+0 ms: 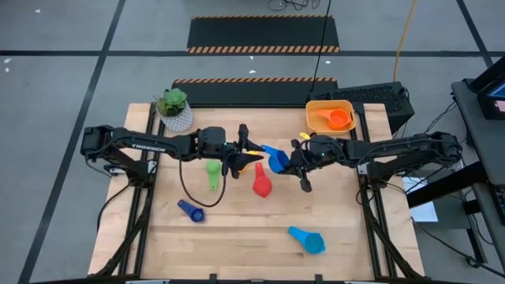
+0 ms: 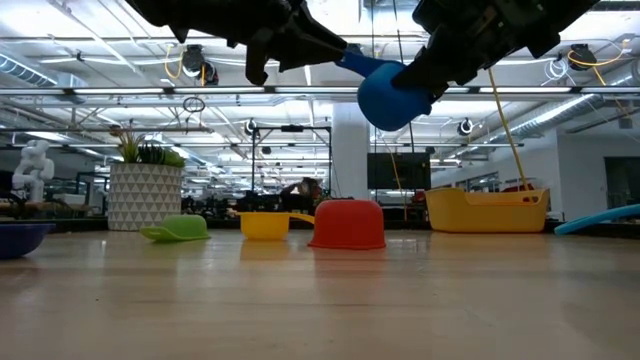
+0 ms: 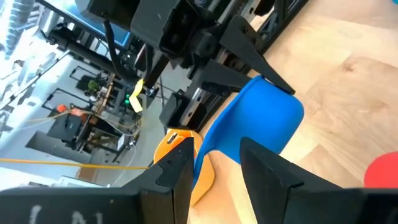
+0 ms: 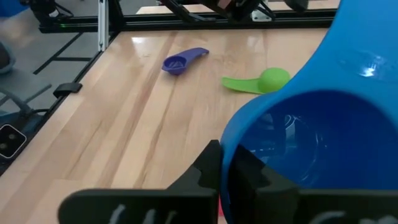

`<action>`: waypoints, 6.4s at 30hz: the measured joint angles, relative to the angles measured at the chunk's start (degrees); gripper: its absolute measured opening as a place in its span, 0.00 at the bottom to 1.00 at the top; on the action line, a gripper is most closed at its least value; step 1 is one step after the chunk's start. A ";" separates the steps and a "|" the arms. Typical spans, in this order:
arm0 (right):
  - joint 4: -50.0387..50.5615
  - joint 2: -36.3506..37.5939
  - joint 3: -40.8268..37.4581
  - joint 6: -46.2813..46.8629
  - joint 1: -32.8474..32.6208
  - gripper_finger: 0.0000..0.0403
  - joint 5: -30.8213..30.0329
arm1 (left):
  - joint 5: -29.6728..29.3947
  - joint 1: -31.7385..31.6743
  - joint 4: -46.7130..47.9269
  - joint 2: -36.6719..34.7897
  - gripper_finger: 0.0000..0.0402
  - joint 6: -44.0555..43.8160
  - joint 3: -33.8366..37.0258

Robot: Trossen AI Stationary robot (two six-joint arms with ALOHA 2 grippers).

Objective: Nest measuring cups in basket
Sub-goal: Stack the left light blue measuring cup on top of the orange measuring cup into the bin, then stack the red measuring cup on top of the blue measuring cup into the bin

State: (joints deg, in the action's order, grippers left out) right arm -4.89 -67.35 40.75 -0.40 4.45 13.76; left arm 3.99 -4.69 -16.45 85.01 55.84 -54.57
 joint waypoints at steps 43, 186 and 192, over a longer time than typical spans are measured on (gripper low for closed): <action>-0.05 -1.99 0.07 2.23 -0.22 0.00 4.55 | 2.00 -2.03 -0.92 1.96 0.19 1.78 0.04; 38.89 -5.03 -0.37 -55.81 46.93 0.23 -26.44 | -19.26 -10.03 14.56 -3.56 0.46 -10.04 0.04; 38.86 -3.55 -0.37 -53.78 46.89 0.28 -26.70 | -19.24 -10.03 14.64 -3.54 0.46 -10.09 0.04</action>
State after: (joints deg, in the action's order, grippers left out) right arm 33.98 -70.90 40.38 -54.17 51.34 -12.94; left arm -15.25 -14.72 -1.80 81.47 45.76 -54.52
